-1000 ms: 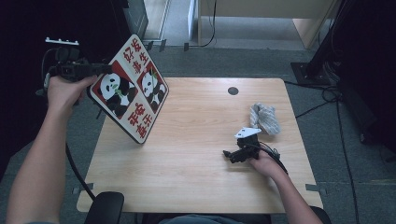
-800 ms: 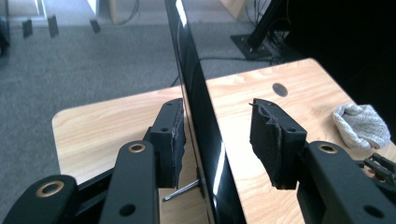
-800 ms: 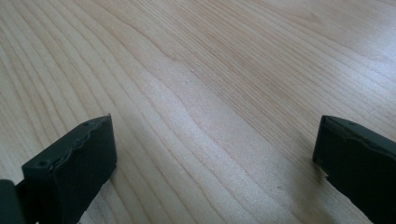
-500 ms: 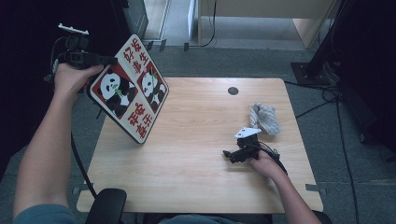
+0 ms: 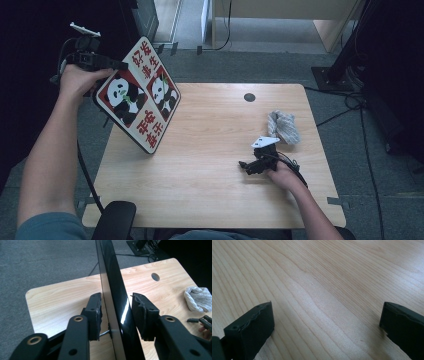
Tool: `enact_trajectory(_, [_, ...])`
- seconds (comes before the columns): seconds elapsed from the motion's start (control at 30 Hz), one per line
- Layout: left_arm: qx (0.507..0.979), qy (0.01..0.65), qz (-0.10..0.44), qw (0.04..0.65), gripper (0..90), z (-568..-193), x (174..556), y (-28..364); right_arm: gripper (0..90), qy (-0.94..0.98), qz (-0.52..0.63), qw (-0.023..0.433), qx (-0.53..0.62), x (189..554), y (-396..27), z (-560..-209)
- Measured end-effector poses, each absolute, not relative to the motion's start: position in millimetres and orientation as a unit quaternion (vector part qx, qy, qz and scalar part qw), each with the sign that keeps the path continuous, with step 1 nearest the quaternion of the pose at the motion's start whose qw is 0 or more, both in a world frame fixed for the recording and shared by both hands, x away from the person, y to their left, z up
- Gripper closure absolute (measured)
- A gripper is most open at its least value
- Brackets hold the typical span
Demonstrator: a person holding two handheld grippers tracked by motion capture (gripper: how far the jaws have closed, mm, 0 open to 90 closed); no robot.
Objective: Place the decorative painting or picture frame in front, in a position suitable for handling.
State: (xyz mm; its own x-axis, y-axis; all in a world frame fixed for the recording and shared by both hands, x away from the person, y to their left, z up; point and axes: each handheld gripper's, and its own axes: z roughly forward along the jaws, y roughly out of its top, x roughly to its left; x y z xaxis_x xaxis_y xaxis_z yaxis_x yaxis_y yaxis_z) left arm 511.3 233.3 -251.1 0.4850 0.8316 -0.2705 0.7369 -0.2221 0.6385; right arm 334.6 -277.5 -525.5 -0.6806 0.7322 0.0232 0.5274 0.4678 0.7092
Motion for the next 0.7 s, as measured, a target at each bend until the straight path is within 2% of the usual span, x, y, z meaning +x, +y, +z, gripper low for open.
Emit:
enact_trajectory(0.07, [0.794,0.495,0.068,0.345,63.1,-250,512,227,0.0,0.845,0.356,0.144,0.373,335,-277,-525])
enact_trajectory(0.47, [0.813,0.497,0.044,0.299,67.7,-251,524,219,0.0,0.846,0.357,0.142,0.368,337,-276,-525])
enact_trajectory(0.7, [0.825,0.502,0.036,0.255,74.6,-252,530,211,0.0,0.850,0.359,0.141,0.359,341,-275,-526])
